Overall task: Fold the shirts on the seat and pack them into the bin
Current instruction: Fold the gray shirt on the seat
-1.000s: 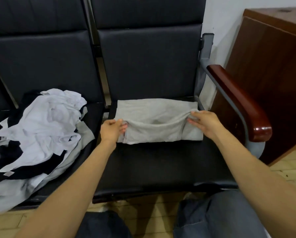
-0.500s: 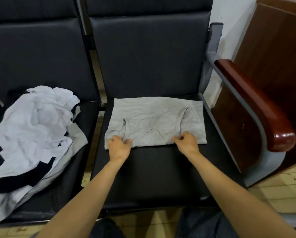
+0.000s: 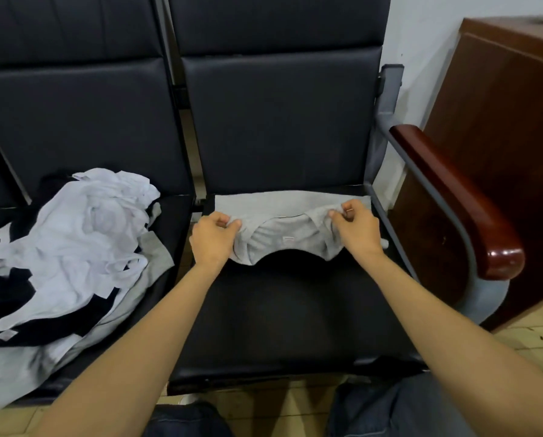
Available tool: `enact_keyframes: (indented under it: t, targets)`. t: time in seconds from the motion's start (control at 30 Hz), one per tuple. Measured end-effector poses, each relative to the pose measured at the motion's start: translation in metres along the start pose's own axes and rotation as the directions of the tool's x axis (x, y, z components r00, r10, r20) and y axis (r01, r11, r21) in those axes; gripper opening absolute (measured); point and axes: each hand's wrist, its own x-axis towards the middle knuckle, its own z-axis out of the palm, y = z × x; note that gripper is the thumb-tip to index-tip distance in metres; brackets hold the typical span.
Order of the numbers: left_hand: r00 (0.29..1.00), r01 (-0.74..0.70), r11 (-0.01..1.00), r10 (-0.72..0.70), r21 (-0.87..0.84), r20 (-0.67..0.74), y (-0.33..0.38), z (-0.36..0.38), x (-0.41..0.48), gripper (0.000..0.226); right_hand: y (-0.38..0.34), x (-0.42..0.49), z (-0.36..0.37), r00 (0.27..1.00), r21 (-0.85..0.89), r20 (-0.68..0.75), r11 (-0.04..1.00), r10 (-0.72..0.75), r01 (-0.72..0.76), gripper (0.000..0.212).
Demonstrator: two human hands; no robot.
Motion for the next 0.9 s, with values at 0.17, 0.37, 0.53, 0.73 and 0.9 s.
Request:
enact_keyframes:
  t: [0.17, 0.37, 0.53, 0.73, 0.9]
  targets:
    - [0.946, 0.292, 0.952, -0.273, -0.095, 0.175, 0.008, -0.015, -0.013, 0.02, -0.009, -0.014, -0.019, 0.961, -0.118, 0.146, 0.969, 0.235, -0.219, 0.029]
    - [0.912, 0.36, 0.908, -0.293, -0.216, 0.289, 0.018, -0.047, -0.052, 0.014, -0.023, -0.051, -0.058, 0.92, 0.099, 0.298, 0.95, 0.256, -0.296, 0.025]
    - [0.852, 0.457, 0.785, -0.253, -0.417, 0.458, 0.03, -0.081, -0.108, 0.003, -0.036, -0.096, -0.107, 0.818, 0.258, 0.533, 0.879, 0.217, -0.401, 0.028]
    - [0.85, 0.367, 0.817, -0.101, -0.444, 0.516, 0.05, -0.131, -0.165, 0.017, -0.057, -0.15, -0.158, 0.874, 0.339, 0.469, 0.887, 0.129, -0.314, 0.012]
    - [0.838, 0.349, 0.84, -0.081, -0.416, 0.539, 0.045, -0.167, -0.211, 0.02, -0.058, -0.197, -0.191, 0.845, 0.304, 0.525, 0.905, 0.1, -0.296, 0.012]
